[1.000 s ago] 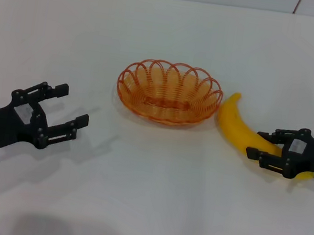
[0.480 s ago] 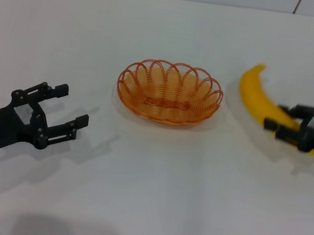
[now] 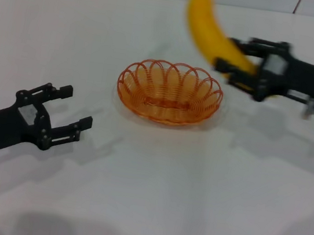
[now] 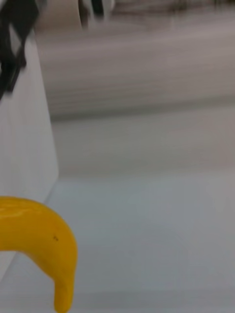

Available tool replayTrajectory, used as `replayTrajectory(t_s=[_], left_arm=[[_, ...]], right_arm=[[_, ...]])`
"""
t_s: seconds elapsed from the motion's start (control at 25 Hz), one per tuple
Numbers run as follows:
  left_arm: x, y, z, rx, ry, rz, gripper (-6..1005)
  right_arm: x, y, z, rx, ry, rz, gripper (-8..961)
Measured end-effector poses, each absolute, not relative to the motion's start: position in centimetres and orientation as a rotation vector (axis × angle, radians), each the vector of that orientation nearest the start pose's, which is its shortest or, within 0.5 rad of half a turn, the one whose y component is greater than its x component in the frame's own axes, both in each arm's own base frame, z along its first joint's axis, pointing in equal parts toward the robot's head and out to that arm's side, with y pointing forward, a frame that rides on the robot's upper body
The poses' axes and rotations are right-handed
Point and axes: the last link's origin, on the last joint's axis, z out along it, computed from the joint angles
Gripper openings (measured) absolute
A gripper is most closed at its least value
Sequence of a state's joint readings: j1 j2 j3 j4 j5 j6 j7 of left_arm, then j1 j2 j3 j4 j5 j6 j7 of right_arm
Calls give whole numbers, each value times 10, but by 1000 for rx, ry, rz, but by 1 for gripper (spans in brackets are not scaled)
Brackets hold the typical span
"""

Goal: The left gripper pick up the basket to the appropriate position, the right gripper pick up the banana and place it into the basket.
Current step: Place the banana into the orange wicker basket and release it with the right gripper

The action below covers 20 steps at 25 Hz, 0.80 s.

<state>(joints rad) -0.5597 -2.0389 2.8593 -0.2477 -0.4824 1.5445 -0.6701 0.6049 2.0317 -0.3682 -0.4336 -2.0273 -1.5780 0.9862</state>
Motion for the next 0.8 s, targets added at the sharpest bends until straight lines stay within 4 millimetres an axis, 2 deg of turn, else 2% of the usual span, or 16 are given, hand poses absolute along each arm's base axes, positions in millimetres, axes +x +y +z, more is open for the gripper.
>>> replayTrajectory(t_s=[0.08,0.28,0.48,0.8], left_arm=[[-307,295,-29,-2515,-347,-758,816],[-300,298,-34,-2551,-333,-768,816],[-294,301,-38,-2571,-319,-782,816],[-290,303,-38,-2579,-305,-793,816]], right_arm=[[250,350,-4,-2608,267,850,495],[233,363,-32,-2691,221,756,502],[231,371,-44,-2714,204,646,508],[241,375,-55,-2717,267,521,519]])
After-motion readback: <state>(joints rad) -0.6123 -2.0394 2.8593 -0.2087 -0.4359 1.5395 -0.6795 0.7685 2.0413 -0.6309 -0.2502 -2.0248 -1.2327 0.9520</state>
